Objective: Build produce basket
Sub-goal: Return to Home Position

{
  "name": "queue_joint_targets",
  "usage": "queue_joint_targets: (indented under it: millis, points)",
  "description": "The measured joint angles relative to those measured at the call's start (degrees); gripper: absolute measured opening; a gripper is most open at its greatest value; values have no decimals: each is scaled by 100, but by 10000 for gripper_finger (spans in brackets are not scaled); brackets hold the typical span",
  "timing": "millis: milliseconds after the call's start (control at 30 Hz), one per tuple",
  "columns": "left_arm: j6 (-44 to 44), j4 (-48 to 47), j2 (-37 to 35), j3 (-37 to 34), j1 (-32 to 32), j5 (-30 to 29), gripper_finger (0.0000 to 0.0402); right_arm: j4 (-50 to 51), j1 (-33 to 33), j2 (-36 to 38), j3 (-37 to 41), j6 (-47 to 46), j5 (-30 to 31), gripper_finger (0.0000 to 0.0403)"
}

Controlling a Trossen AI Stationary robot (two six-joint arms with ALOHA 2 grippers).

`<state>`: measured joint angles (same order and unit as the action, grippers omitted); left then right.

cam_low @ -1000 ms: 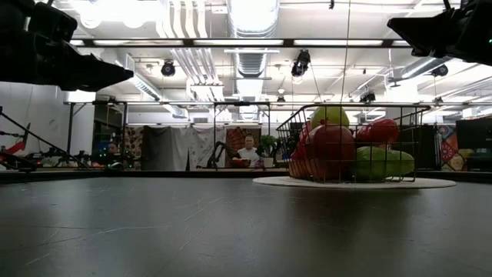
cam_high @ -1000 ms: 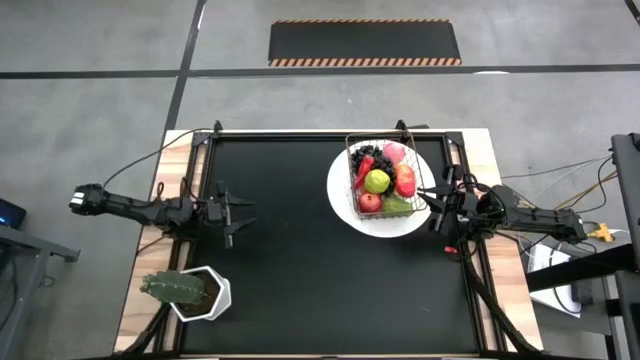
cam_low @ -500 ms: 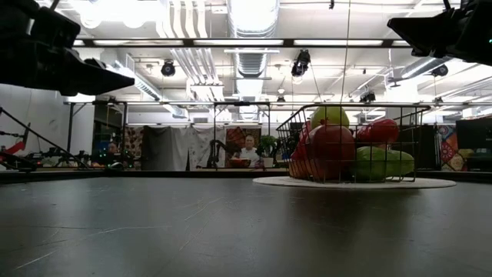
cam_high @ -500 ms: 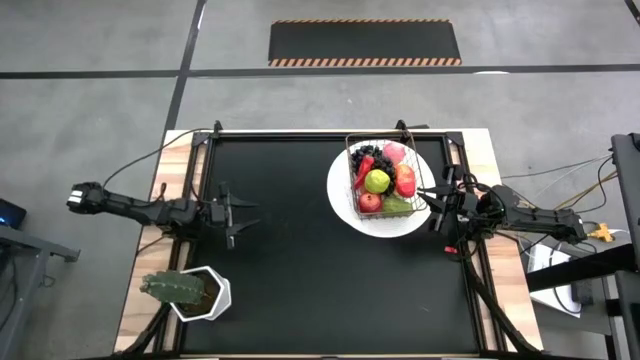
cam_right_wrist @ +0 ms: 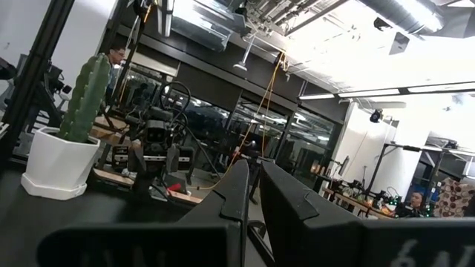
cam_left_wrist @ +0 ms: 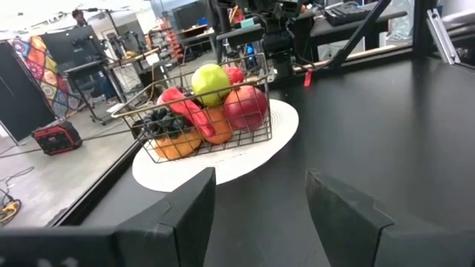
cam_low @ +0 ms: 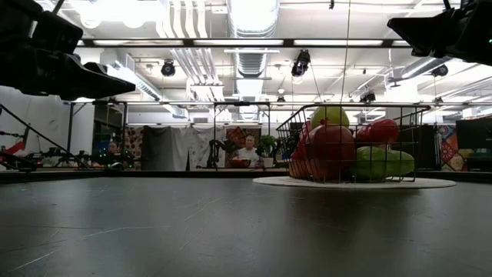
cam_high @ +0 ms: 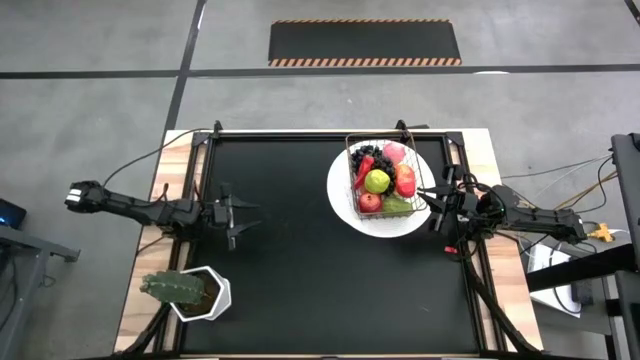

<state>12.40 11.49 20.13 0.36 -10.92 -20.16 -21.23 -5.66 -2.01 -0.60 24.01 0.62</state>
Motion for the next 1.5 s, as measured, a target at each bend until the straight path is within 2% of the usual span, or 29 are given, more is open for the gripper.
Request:
queue_joint_targets:
  millis: [1500]
  points:
    - [0, 0, 84, 0, 2, 0, 191, 0, -1, -3, 2, 0, 2, 27]
